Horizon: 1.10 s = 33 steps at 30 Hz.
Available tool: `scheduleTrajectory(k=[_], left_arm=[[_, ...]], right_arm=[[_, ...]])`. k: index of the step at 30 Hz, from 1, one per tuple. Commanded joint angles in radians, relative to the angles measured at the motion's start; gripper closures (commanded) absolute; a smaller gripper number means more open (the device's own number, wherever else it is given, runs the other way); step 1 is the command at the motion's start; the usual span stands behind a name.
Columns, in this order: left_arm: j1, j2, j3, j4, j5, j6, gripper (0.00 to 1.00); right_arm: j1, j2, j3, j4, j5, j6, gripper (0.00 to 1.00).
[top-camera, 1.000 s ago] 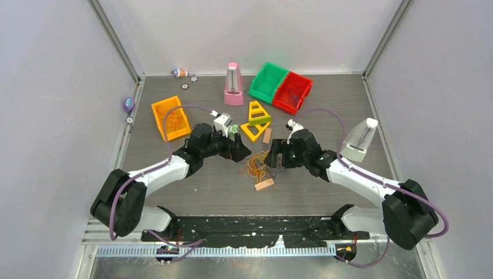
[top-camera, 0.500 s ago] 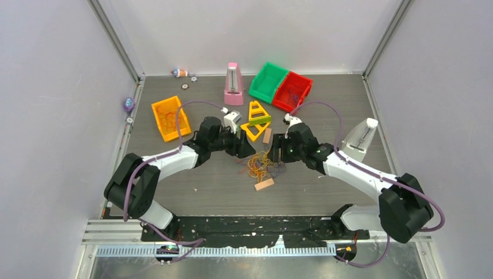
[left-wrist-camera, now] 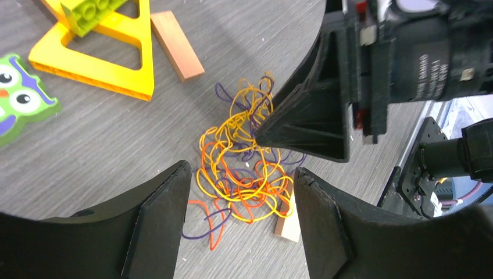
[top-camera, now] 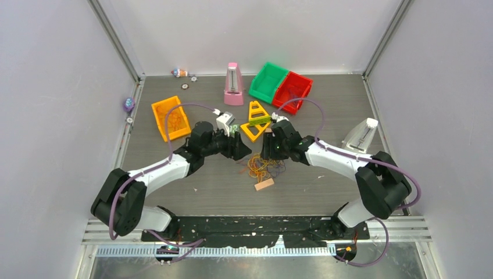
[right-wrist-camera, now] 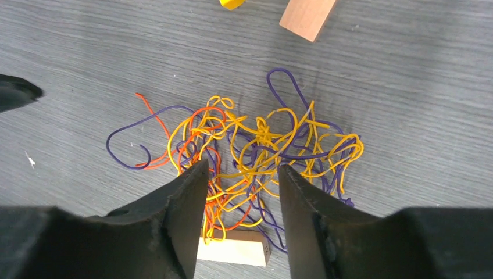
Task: Untangle the cables
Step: Untie the cable.
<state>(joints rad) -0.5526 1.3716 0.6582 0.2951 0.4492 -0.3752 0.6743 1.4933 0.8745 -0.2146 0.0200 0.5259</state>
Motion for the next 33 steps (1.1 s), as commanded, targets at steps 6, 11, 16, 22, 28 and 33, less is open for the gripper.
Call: scheduleTrajectory(k=[6, 11, 16, 22, 28, 33], left_arm=[[-0.004, -0.022, -0.003, 0.086, -0.024, 0.032, 0.34], [-0.004, -0.02, -0.002, 0.088, -0.012, 0.032, 0.34], [-0.006, -0.008, 0.002, 0.093, 0.003, 0.031, 0.33], [-0.01, 0.005, 0.007, 0.095, 0.009, 0.032, 0.33], [-0.018, 0.005, 0.005, 0.106, 0.021, 0.042, 0.33], [-0.024, 0.013, 0.011, 0.105, 0.02, 0.047, 0.33]], right_arm=[[0.009, -0.071, 0.025, 0.039, -0.098, -0.039, 0.94], [0.013, -0.155, 0.036, 0.019, -0.24, -0.089, 0.95], [0.016, -0.262, 0.039, -0.026, -0.253, -0.123, 0.95], [0.016, -0.364, 0.035, -0.057, -0.222, -0.139, 0.95], [0.016, -0.383, 0.004, -0.061, -0.185, -0.134, 0.94], [0.016, -0.382, -0.038, -0.011, -0.223, -0.091, 0.94]])
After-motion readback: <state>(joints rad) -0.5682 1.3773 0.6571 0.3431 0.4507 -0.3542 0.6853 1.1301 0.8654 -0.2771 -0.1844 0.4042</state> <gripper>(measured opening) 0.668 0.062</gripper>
